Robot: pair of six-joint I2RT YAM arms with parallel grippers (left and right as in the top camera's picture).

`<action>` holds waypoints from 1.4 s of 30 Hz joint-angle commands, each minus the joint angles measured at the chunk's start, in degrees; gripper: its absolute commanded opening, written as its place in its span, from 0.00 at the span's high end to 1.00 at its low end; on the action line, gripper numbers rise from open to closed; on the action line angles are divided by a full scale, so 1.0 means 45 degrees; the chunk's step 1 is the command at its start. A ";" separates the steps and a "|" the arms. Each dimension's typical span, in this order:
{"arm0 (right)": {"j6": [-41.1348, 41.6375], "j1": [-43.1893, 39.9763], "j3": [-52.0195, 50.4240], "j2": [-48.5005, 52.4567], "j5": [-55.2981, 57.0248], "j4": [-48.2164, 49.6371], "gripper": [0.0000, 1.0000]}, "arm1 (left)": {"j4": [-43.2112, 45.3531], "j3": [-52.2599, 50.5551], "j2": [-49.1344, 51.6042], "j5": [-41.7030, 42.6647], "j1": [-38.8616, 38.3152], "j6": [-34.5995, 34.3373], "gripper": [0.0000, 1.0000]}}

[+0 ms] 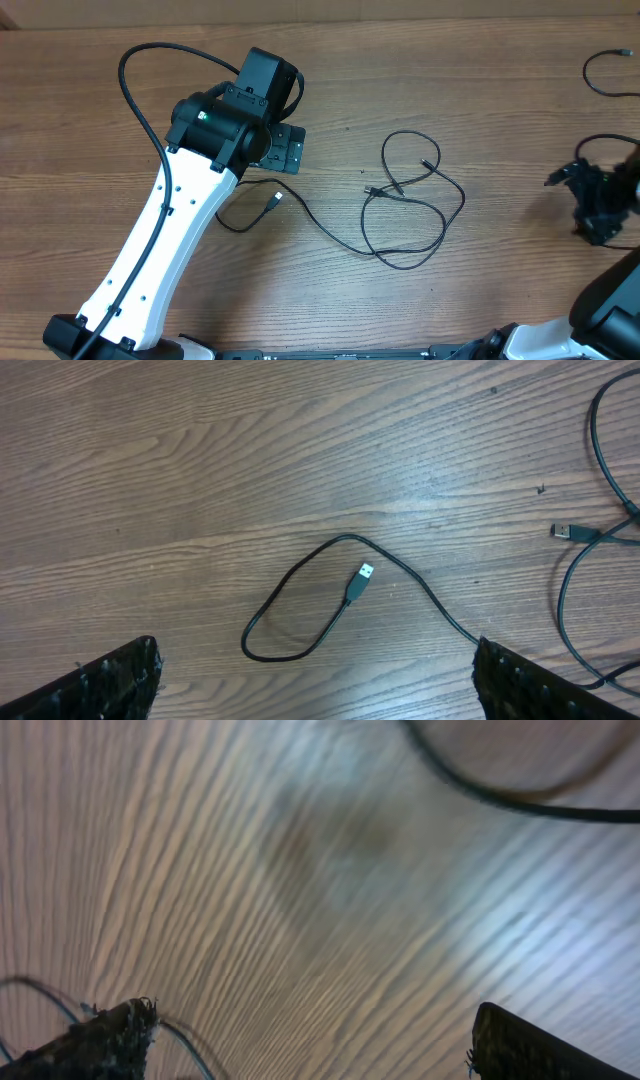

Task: Untangle cables

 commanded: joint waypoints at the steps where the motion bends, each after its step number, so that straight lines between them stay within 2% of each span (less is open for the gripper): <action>1: -0.0840 0.1258 0.0335 -0.0325 -0.0092 0.0165 0.00 | 0.0024 0.0121 0.0053 0.0053 0.0053 0.0102 0.00; 12: -0.3905 0.6970 0.0321 -0.0311 -0.0534 0.1030 0.00 | 0.0024 0.0121 0.0053 0.0053 0.0053 0.0102 0.00; 18: -0.7179 0.9632 0.0296 -0.0306 -0.1768 0.1151 0.00 | 0.0024 0.0121 0.0053 0.0053 0.0053 0.0102 0.00; 21: -0.8330 1.0389 0.0296 -0.0287 -0.2064 0.1156 0.00 | 0.0024 0.0121 0.0053 0.0053 0.0053 0.0102 0.00; 25: -0.9840 1.1060 0.0291 -0.0282 -0.4226 0.1103 0.00 | 0.0024 0.0121 0.0053 0.0053 0.0053 0.0102 0.01; 27: -1.1472 1.1404 0.0214 -0.0282 -0.5722 0.0738 0.00 | 0.0024 0.0121 0.0053 0.0053 0.0053 0.0107 0.00; 29: -1.3036 1.1953 -0.0257 -0.0282 -0.5945 0.0597 0.00 | 0.0024 0.0121 0.0053 0.0053 0.0053 0.0102 0.00; 34: -1.3226 1.3027 -0.1710 -0.0214 -0.5668 0.1923 0.00 | 0.0024 0.0121 0.0053 0.0053 0.0053 0.0102 0.00; 42: -1.3080 1.3692 -0.2438 -0.0189 -0.5319 0.3084 0.00 | 0.0024 0.0121 0.0053 0.0053 0.0053 0.0107 0.00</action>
